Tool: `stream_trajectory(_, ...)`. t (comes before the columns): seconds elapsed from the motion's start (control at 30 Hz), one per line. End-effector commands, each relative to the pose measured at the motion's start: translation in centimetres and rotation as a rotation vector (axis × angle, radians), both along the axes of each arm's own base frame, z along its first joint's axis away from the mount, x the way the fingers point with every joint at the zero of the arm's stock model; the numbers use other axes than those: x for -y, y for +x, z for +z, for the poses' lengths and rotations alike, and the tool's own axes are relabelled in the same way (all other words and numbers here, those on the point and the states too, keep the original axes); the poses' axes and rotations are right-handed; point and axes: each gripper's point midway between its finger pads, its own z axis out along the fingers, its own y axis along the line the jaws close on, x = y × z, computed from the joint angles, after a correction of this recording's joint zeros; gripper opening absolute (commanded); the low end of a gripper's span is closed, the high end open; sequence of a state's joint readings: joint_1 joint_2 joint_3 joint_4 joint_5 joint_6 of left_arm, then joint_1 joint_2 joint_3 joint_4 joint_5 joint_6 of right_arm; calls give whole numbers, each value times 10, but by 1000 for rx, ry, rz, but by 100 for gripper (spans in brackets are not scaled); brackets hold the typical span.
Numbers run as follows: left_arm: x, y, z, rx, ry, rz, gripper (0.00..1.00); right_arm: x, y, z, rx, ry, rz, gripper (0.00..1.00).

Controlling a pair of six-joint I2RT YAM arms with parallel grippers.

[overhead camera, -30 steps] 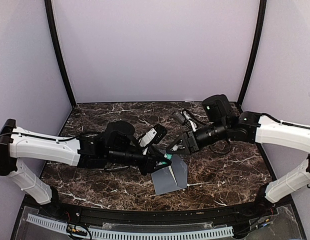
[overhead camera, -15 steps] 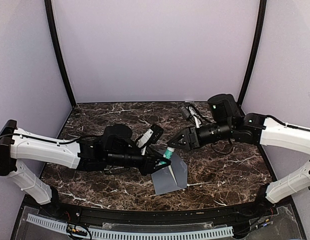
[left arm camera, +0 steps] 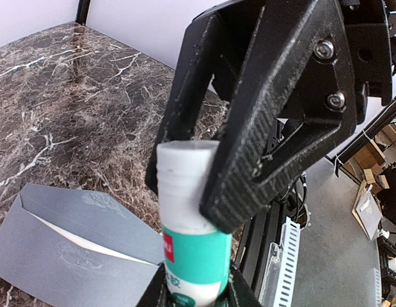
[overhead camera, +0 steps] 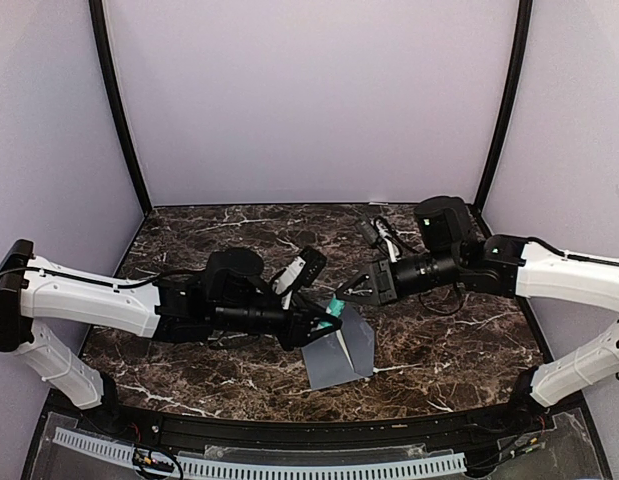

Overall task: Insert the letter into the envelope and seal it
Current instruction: Open the solid glue cap from the solid glue.

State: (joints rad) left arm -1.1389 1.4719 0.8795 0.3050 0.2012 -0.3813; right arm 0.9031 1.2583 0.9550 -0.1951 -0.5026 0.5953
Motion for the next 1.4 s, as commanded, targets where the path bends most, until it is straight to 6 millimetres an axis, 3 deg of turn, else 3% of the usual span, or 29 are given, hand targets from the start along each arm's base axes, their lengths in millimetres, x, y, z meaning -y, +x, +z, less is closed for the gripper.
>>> stream_trajectory(0.0,-1,-3,19,13,-47,-5,6,-5,1,15,34,65,3,20)
stream_trajectory(0.23,-3,-4,14,4,-33,-7,4,-7,5,12,17,71,-19,13)
stream_trajectory(0.43,-1,-5,8,-10,-22,-16,3,3,17,15,30,73,-80,6)
stream_trajectory(1.0,-4,-12,-9,-51,7,-35,1,34,44,13,46,55,-182,4)
stream_trajectory(1.2,-15,-2,-2,-106,-37,-7,2,49,55,5,81,-22,-246,4)
stream_trajectory(1.33,-39,18,17,-131,-89,20,2,68,60,-20,105,-155,-317,3)
stream_trajectory(1.37,-50,33,19,-139,-84,52,2,72,58,-28,111,-188,-325,3)
